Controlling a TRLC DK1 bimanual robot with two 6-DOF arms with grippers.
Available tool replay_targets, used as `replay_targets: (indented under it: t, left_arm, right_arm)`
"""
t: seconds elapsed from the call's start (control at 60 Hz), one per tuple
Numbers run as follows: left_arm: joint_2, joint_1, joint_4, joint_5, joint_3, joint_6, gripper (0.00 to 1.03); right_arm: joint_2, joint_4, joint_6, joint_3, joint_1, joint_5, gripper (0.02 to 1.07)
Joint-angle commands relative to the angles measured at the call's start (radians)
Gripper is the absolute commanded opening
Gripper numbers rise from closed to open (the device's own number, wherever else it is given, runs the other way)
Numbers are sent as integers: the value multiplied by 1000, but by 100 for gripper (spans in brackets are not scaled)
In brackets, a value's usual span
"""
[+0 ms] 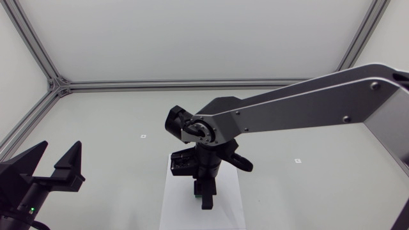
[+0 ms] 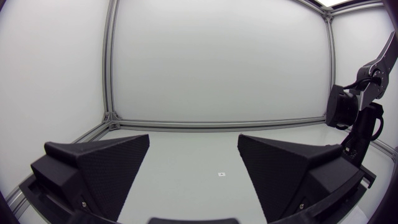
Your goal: Pick up the orange 2x2 brick with the right arm and stack it on top of the green 2x2 brick in the center
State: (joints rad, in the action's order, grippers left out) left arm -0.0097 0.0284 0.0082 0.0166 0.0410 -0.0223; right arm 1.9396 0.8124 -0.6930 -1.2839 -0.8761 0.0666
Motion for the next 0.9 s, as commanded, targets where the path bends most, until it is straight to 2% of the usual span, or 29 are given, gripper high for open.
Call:
replay_targets:
  t: [0.0, 0.4, 0.467, 0.883]
  left_arm:
    - [-4, 1, -11, -3, -41, 5, 99]
    - [-4, 1, -11, -3, -41, 5, 99]
    - [-4, 1, -11, -3, -41, 5, 99]
    - [-4, 1, -11, -3, -41, 7, 99]
  right_arm:
    - [56, 50, -13, 37, -6, -7, 20]
    - [39, 67, -7, 31, -11, -5, 20]
    - [41, 67, -7, 31, -14, -5, 24]
    - [27, 60, -5, 26, -14, -4, 33]
